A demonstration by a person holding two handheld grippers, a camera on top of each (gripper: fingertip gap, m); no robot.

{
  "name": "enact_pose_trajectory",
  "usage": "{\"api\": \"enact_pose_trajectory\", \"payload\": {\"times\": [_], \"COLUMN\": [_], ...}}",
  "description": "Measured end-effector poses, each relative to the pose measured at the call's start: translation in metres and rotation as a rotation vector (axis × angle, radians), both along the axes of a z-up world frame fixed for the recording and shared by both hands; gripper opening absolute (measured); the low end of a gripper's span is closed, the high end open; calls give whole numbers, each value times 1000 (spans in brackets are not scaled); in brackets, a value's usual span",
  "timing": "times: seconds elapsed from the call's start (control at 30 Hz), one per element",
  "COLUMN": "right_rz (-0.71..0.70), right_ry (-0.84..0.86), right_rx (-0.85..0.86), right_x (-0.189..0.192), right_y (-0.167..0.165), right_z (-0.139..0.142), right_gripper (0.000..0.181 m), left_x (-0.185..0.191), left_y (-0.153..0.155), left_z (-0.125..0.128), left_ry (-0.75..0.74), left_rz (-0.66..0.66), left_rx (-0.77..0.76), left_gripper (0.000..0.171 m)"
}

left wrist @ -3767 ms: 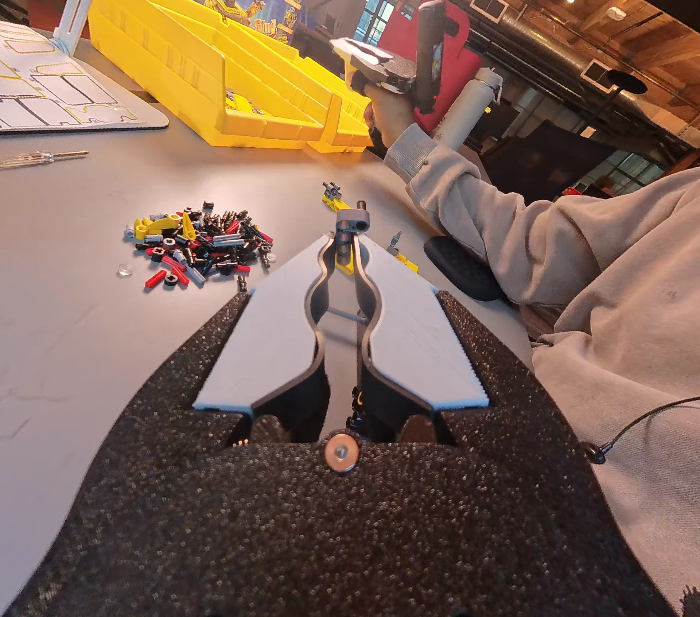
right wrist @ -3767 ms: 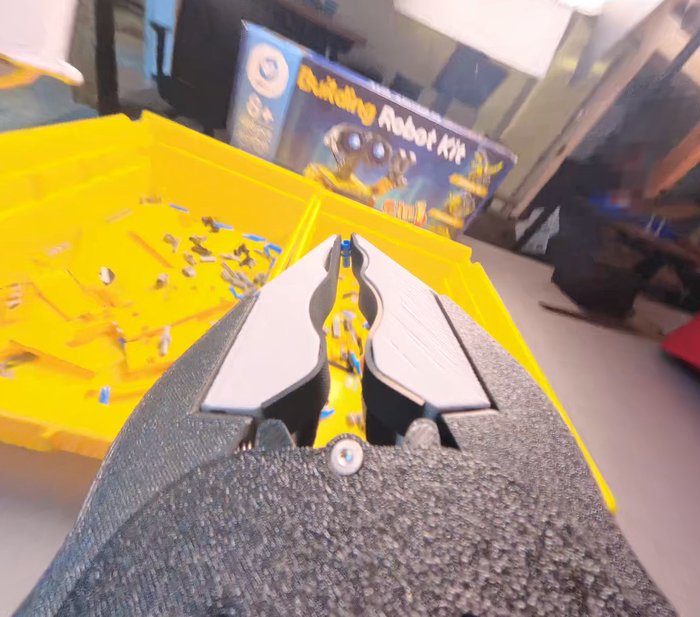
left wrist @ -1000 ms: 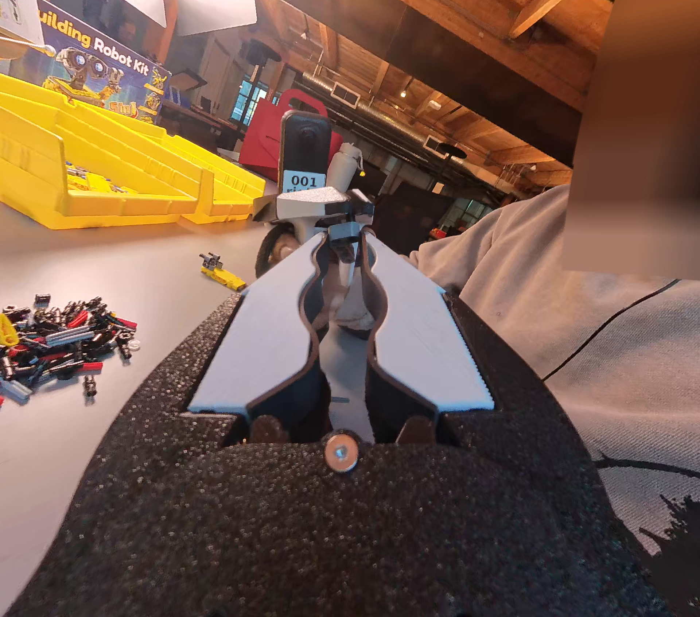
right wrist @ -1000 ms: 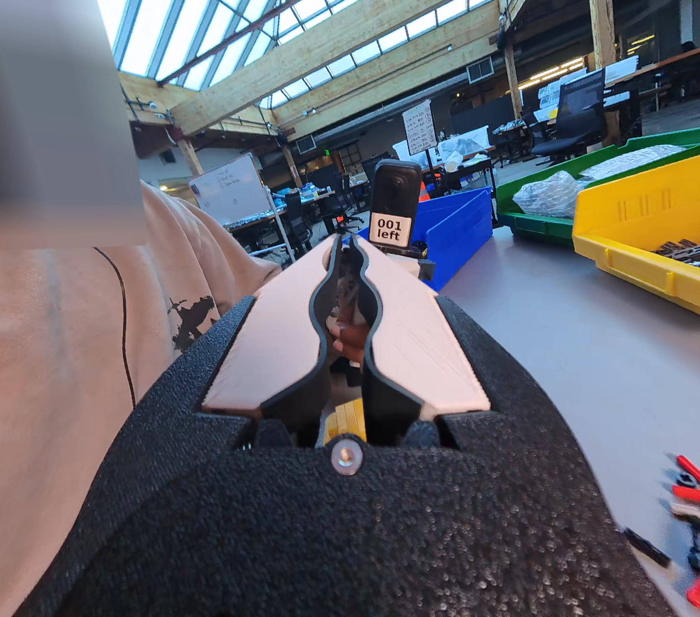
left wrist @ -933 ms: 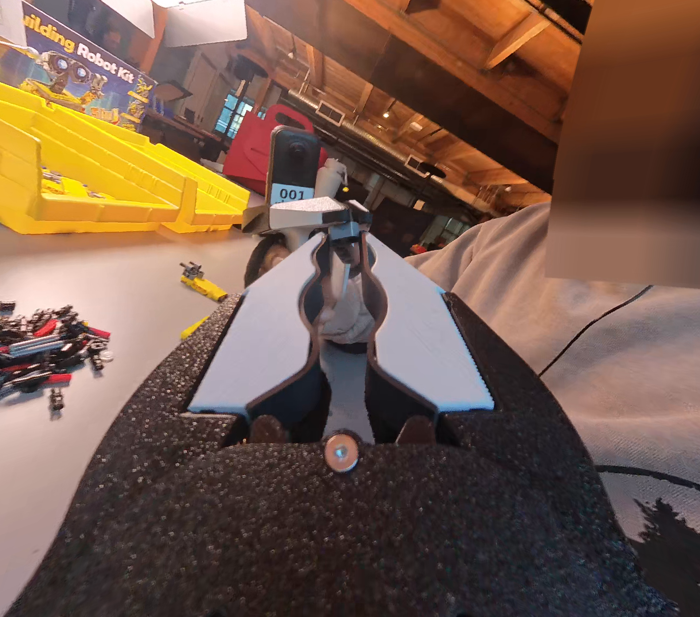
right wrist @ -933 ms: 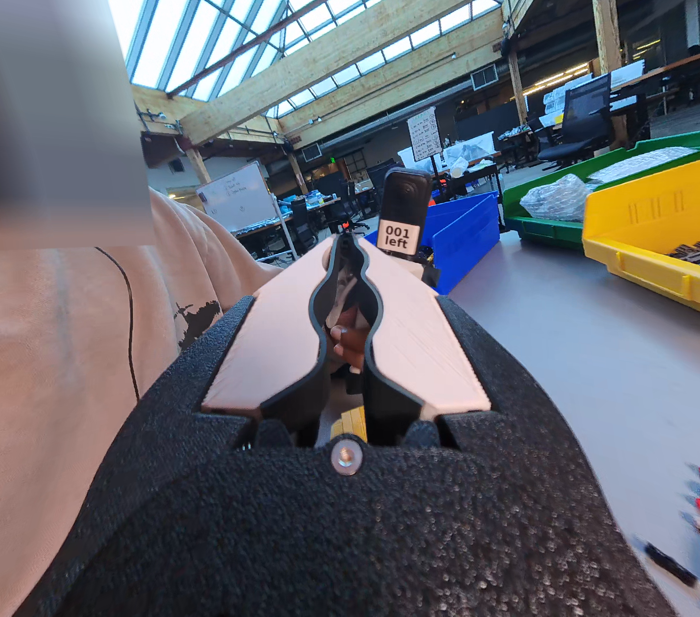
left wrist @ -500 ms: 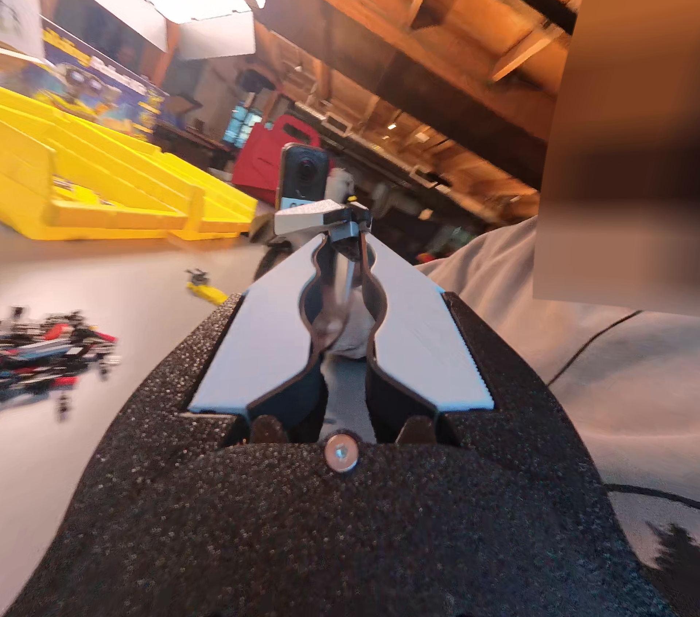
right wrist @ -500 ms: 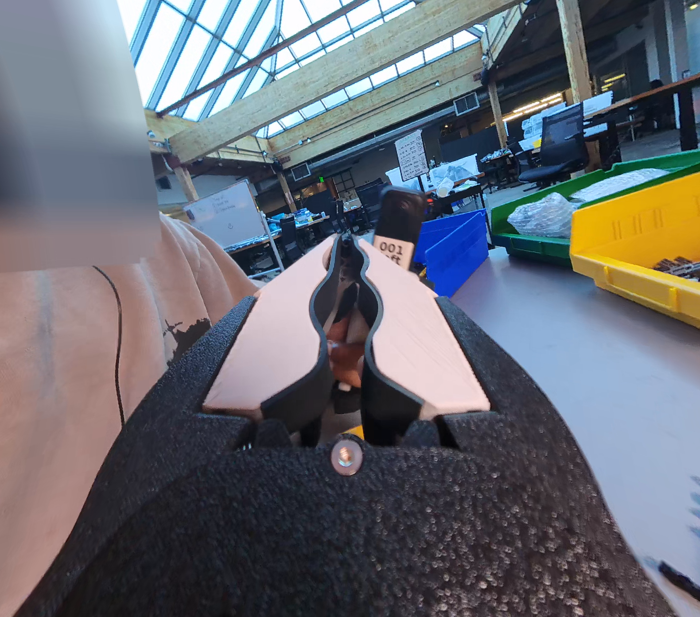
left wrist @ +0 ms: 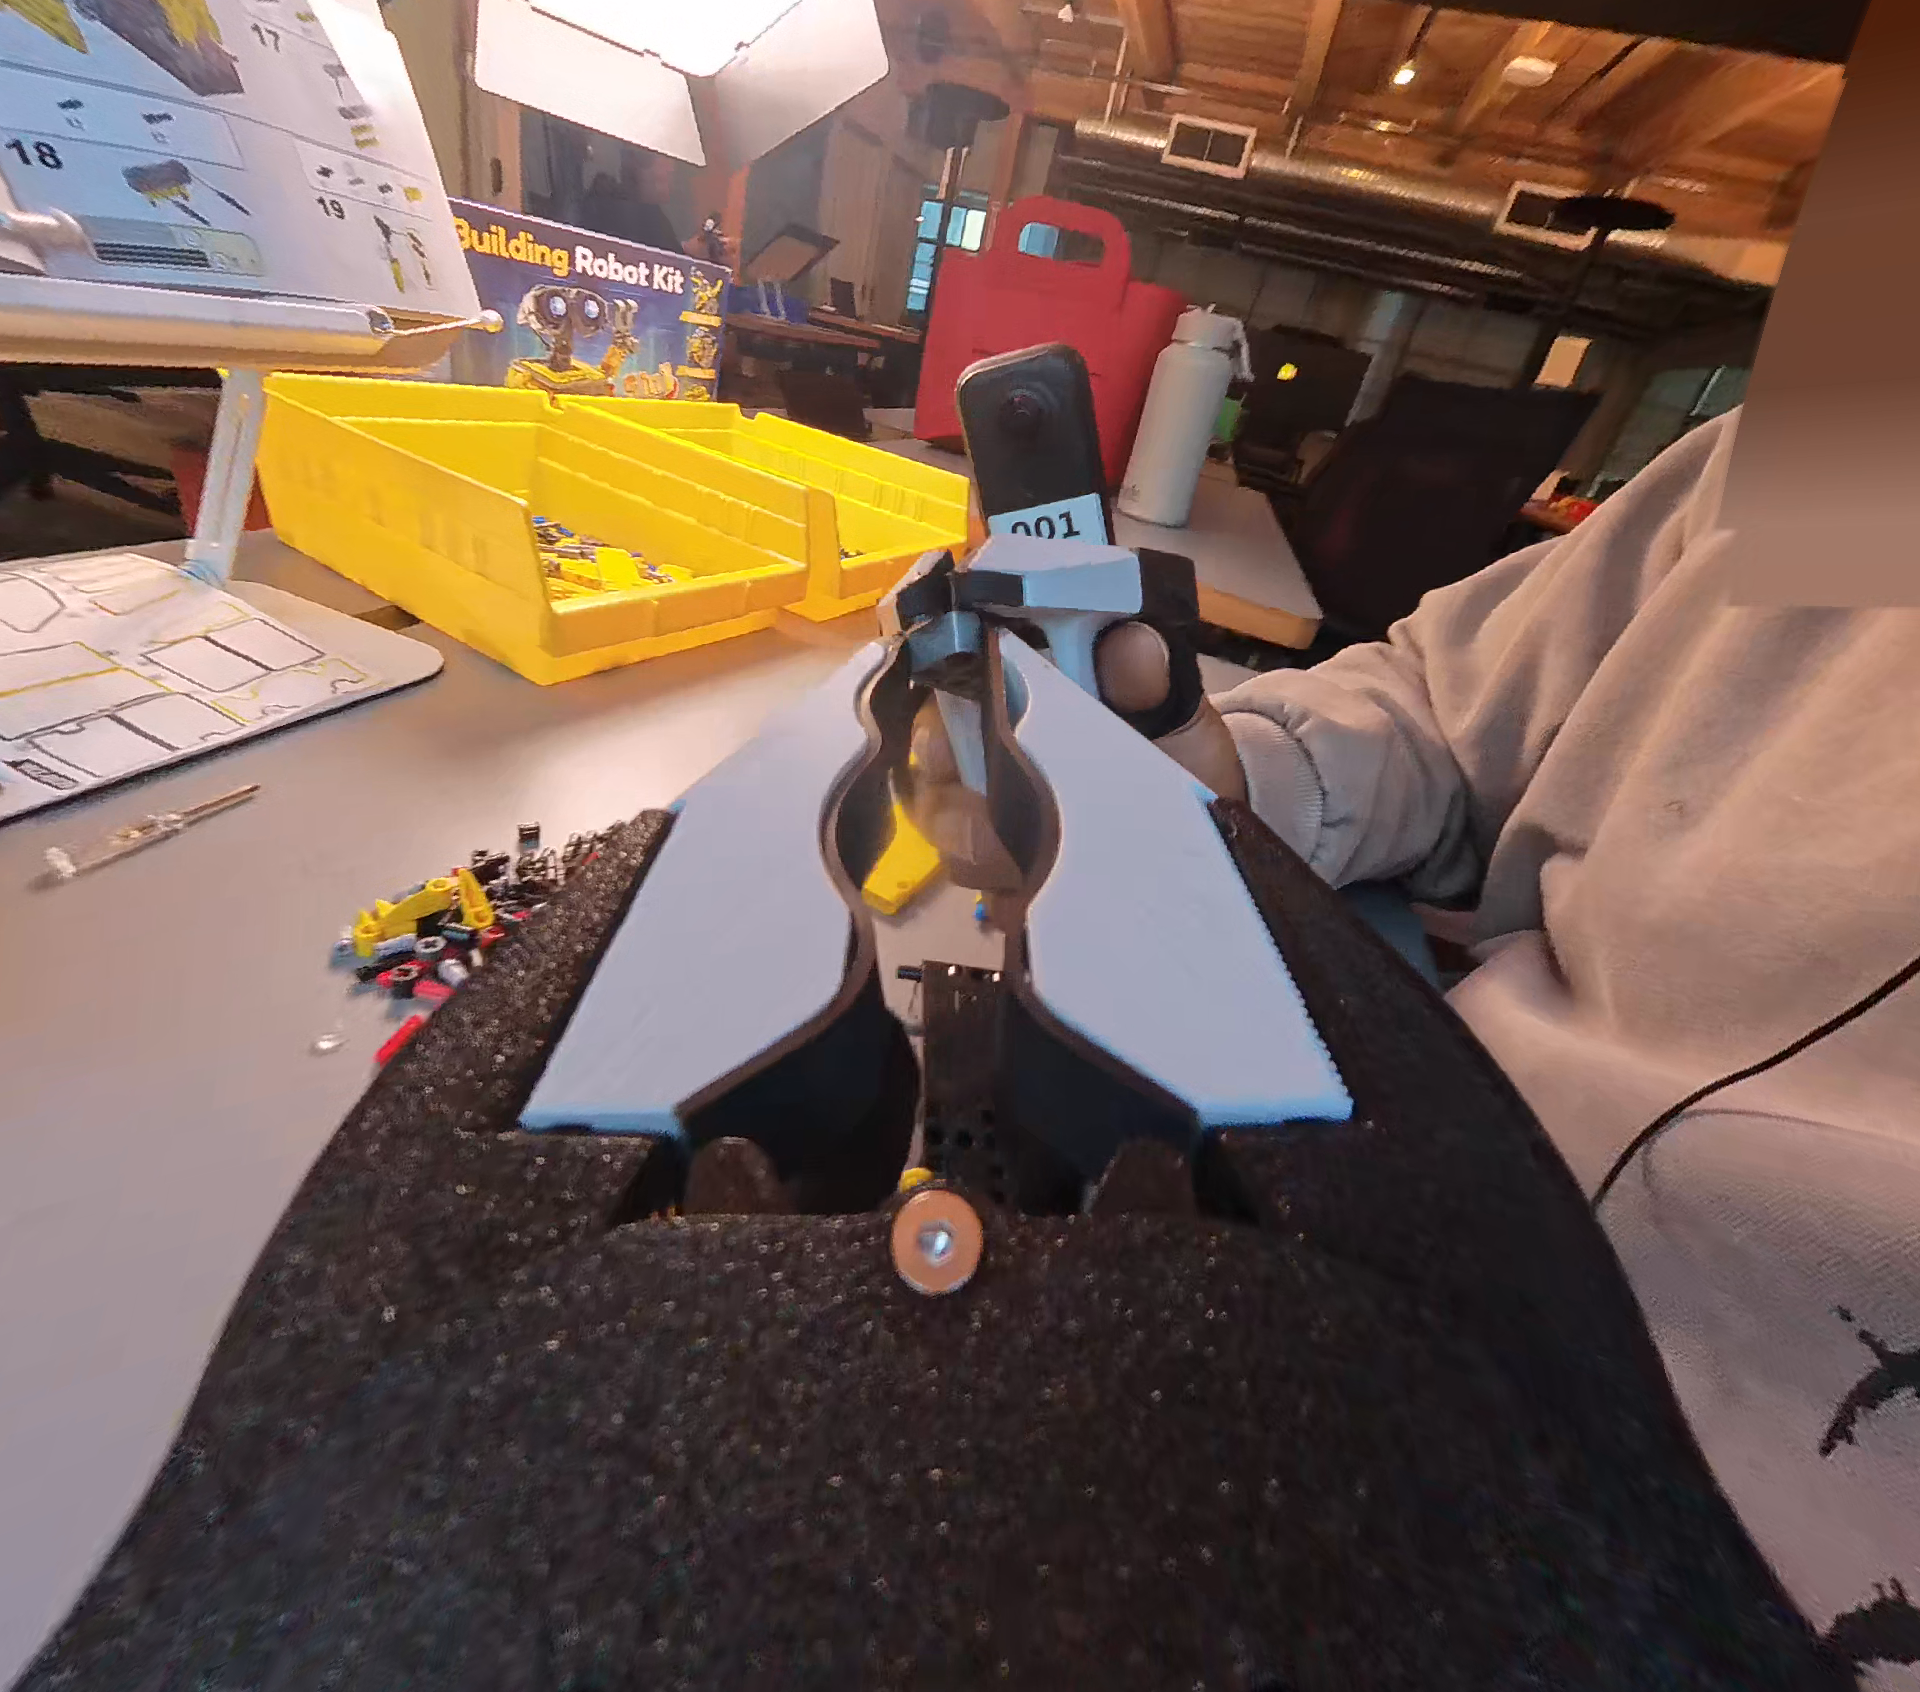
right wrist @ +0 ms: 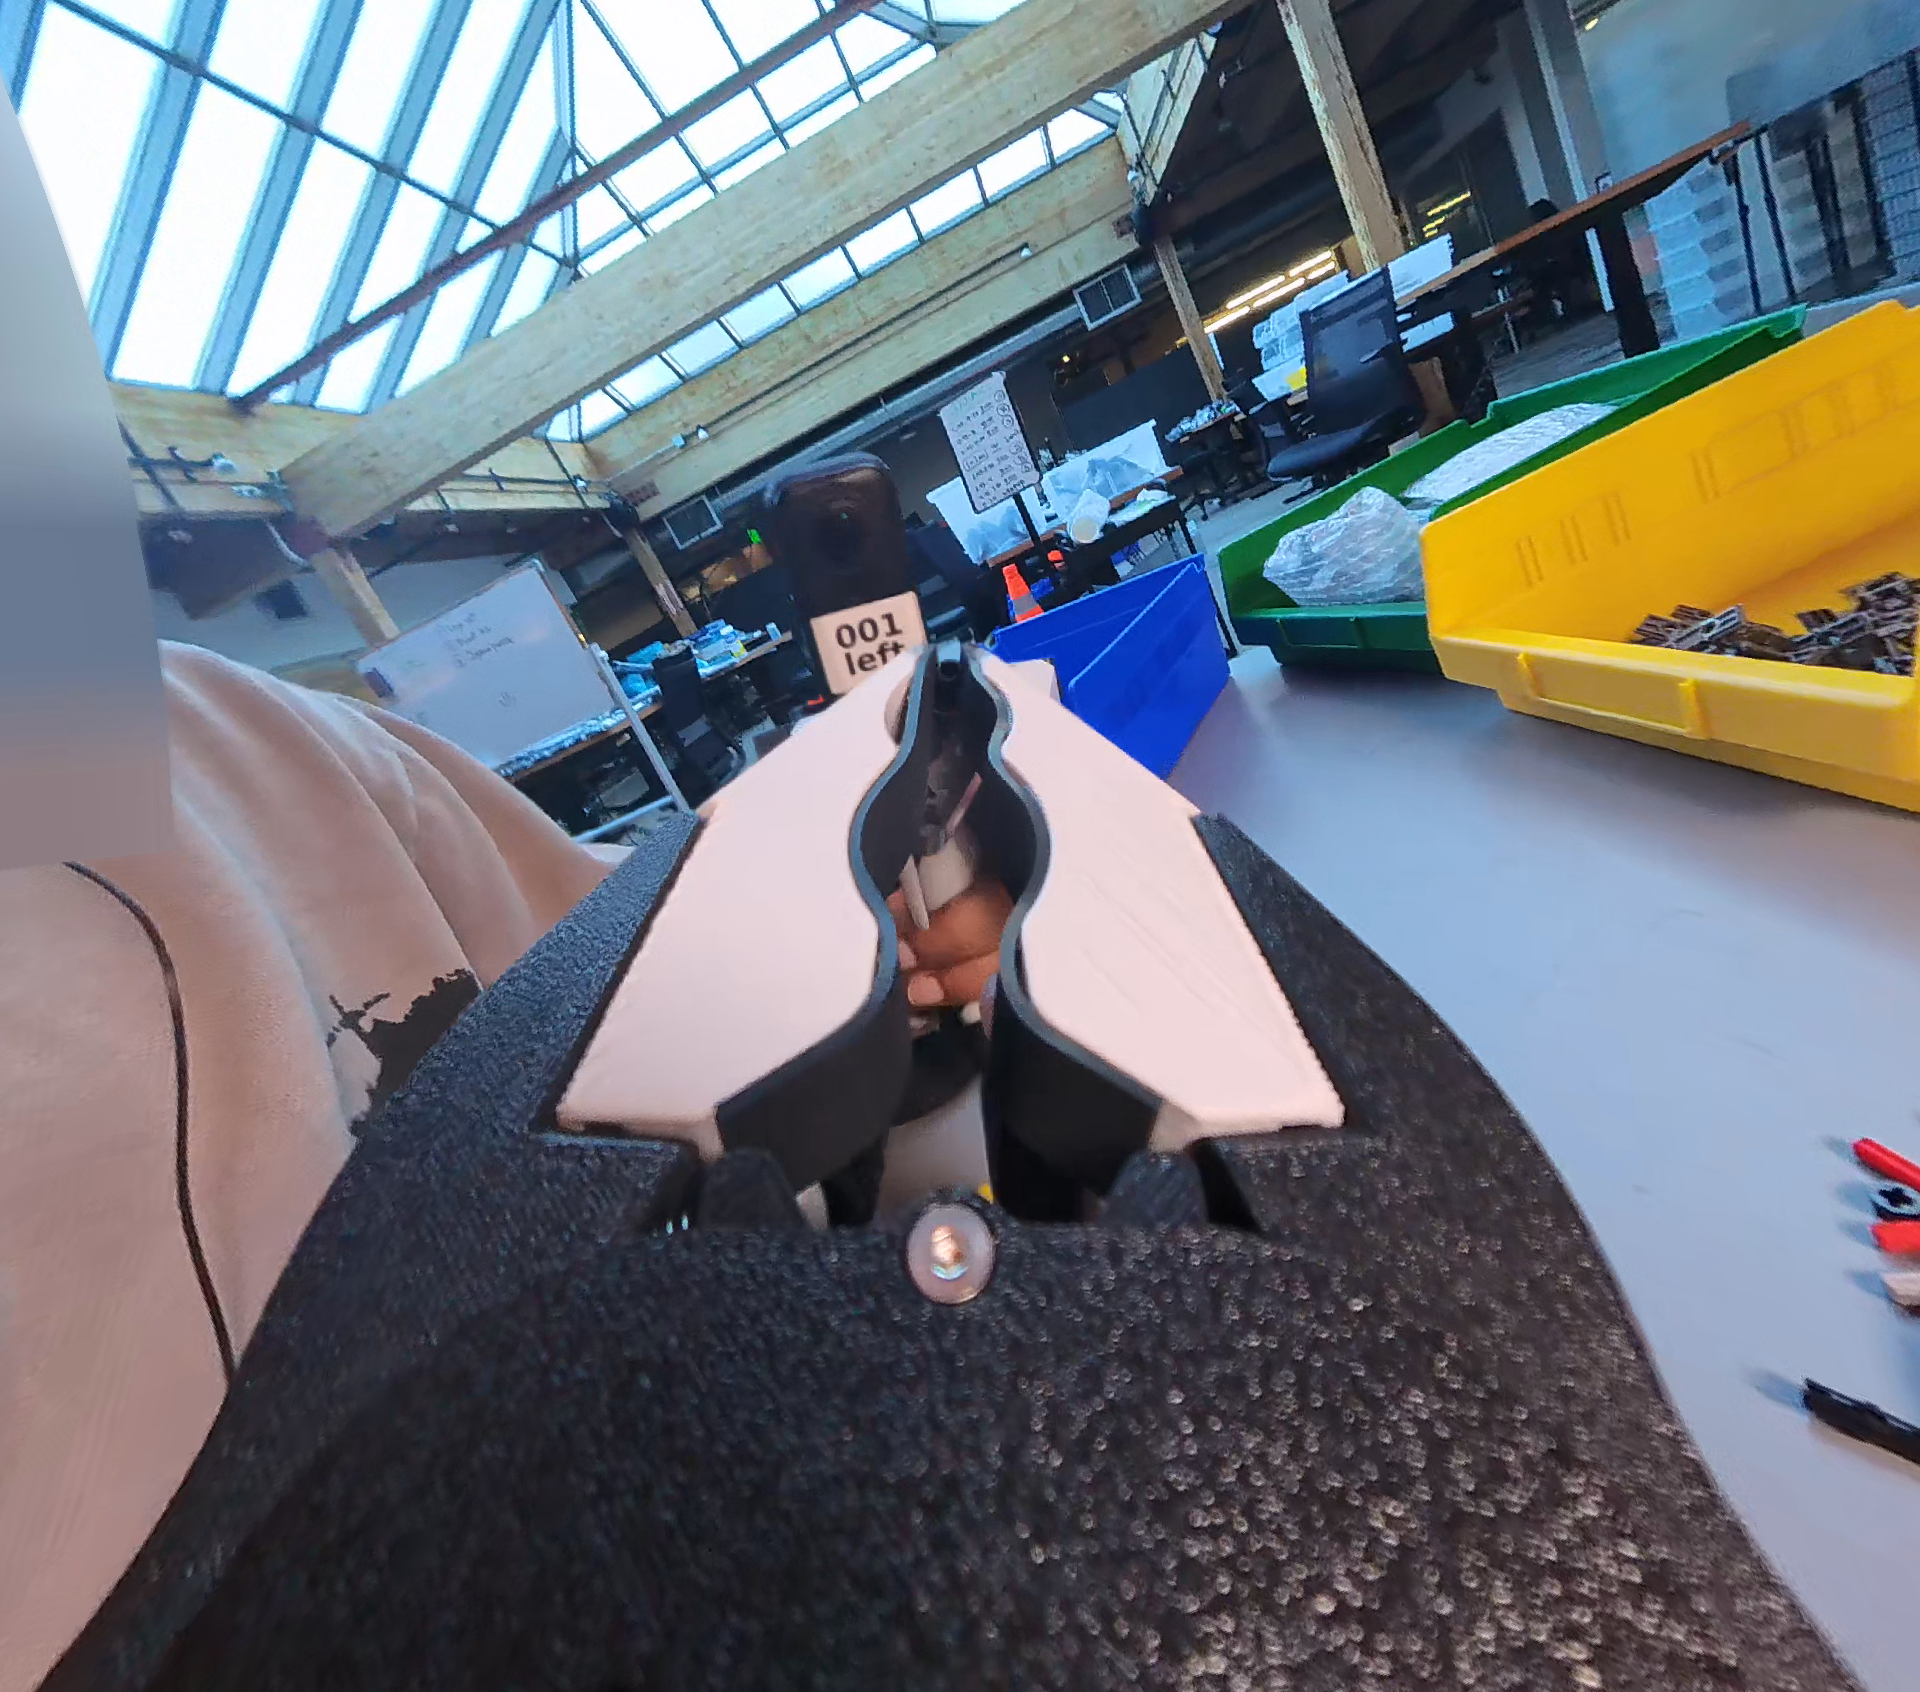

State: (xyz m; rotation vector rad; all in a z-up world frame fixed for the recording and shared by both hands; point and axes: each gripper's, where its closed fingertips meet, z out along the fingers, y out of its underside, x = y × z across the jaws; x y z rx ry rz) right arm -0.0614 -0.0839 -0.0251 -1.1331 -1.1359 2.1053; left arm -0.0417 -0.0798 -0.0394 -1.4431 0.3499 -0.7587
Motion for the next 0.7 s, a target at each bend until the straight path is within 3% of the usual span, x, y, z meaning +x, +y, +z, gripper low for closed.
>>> {"api": "enact_pose_trajectory", "payload": {"times": [0.23,0.47,0.5,0.53,0.57,0.63,0.7], "right_rz": [18,7,-51,-113,-202,-196,-143], "right_ry": [70,98,144,202,274,228,181], "right_rx": [-72,-104,-183,-357,-356,-118,-64], "right_x": [1,-8,-6,4,21,25,19], "right_y": [6,11,28,72,106,79,54], "right_z": [20,28,37,53,67,65,50], "right_gripper": [0,0,0,1,0,0,2], "left_x": [-1,-12,-17,-28,-40,-54,-52], "left_y": [0,3,0,-4,-7,-7,0], "left_z": [20,27,29,26,24,24,26], "left_ry": [-213,-250,-271,-300,-337,-359,-360], "left_rz": [-71,-49,-49,-29,-10,15,-20], "left_rx": [8,18,31,25,26,36,33], "left_gripper": [7,7,6,6,5,6,7]}}
